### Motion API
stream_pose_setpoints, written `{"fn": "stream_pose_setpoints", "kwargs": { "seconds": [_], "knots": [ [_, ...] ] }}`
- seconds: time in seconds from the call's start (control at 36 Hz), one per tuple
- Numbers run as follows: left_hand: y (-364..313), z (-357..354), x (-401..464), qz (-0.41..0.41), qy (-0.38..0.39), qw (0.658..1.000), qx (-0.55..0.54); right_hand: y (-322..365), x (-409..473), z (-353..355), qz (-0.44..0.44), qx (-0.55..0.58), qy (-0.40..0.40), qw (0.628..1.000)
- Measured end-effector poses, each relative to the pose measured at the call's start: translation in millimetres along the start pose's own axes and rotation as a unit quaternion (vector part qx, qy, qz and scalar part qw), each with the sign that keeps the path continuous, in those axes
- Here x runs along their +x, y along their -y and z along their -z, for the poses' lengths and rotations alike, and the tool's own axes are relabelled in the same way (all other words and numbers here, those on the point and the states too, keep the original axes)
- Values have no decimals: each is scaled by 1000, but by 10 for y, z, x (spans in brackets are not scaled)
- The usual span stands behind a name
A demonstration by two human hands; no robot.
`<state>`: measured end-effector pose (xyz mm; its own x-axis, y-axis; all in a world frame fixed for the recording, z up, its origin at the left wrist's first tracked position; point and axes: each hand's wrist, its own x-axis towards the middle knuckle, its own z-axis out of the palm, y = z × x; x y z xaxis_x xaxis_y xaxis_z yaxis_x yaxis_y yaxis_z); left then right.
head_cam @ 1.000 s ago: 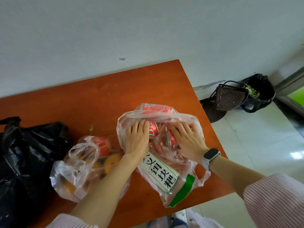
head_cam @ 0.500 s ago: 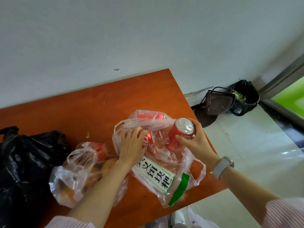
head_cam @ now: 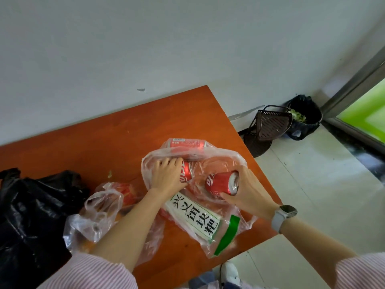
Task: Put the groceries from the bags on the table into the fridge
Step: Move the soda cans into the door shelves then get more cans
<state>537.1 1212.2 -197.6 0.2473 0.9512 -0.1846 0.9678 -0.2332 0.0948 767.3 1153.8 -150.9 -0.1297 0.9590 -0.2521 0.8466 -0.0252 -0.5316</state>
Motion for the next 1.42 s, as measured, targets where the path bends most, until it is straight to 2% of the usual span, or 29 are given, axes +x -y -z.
{"fn": "stream_pose_setpoints", "kwargs": {
  "seconds": [0.06, 0.11, 0.17, 0.25, 0.31, 0.42, 0.56, 0.61, 0.67, 0.75, 0.86, 1.0, 1.08, 1.25, 1.31, 1.42],
  "knots": [
    [4, 41, -93, -9, -26, 999, -21, 5, 5, 59, 25, -67, 26, 997],
    [14, 99, -195, -13, -85, 996, -39, -8, 25, 88, 47, -130, 56, 989],
    [36, 165, -279, 5, -134, 986, -103, -20, 42, 57, 51, -183, 89, 978],
    [14, 311, -391, 60, -121, 967, -216, -20, 59, -82, 34, -282, 118, 952],
    [-17, 374, -450, 89, -108, 950, -278, -29, 73, -191, 14, -301, 127, 945],
    [-99, 428, -566, 109, -142, 867, -465, -71, 91, -323, -16, -268, 76, 960],
    [-309, 527, -655, 122, -119, 769, -616, -80, -12, -319, -15, -216, 28, 976],
    [-357, 553, -685, 135, -108, 740, -649, -85, -137, -270, -22, -126, 11, 992],
    [-412, 574, -730, 143, -100, 712, -681, -98, -318, -172, -40, 48, -11, 998],
    [-574, 592, -820, 125, -96, 727, -668, -150, -629, -4, -79, 239, -13, 968],
    [-995, 569, -1003, 95, -58, 757, -644, -410, -1132, 89, -113, 355, -78, 925],
    [-1871, 460, -1428, 14, 27, 794, -607, -836, -2113, 119, -175, 385, -195, 885],
    [-2546, 334, -1806, -20, 81, 800, -594, -1171, -2905, 49, -230, 392, -246, 856],
    [-3902, -149, -2766, -132, 172, 831, -512, -1806, -4777, -171, -335, 417, -328, 779],
    [-4391, -239, -3139, -184, 206, 828, -487, -1915, -5380, -187, -357, 420, -364, 751],
    [-5307, -365, -3852, -265, 287, 801, -453, -2095, -6445, -204, -402, 417, -436, 689]
  ]
}}
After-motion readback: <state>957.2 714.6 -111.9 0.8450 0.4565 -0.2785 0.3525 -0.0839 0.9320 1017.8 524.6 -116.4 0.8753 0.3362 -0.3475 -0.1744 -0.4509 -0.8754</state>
